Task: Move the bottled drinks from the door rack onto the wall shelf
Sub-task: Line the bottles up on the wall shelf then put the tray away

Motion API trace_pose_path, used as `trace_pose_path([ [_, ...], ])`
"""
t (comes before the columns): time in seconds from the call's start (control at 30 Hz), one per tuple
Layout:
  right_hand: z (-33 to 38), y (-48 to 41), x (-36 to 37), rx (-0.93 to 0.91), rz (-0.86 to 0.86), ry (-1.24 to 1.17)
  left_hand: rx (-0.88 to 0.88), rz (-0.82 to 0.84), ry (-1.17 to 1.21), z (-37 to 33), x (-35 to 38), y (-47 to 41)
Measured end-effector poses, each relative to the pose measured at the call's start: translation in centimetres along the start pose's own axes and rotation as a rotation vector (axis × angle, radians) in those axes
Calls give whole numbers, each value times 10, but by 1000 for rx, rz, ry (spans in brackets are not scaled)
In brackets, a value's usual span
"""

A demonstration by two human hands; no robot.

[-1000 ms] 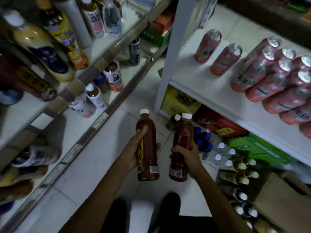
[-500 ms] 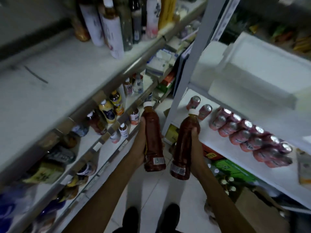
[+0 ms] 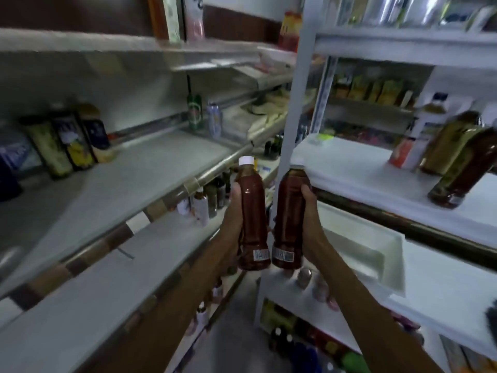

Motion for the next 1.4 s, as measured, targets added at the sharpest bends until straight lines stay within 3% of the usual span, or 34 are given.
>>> trace_pose_path([
  [0.2, 78, 17, 29, -139, 135, 65, 148, 103, -33, -64, 40, 22],
  [0.4, 92, 20, 48, -151, 263, 98, 297, 78, -218, -88, 45, 51],
  [0.77, 62, 19, 128, -108, 495, 180, 409, -227, -201, -99, -4, 128],
  [1.0, 31, 6, 212, -47, 623, 230, 424, -603, -356, -120, -68, 169],
  [1.4, -25, -57, 313, -13, 790, 309, 490, -967, -456, -141, -182, 176],
])
Point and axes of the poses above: each hand's wrist, its own y-axis away from the middle knuckle, its own x-axis out of the palm, z = x × y, the point moved 3 cm from there along -y, towards the middle knuckle, and after that the axes turned 13 degrees about z, right-handed, at the moved point
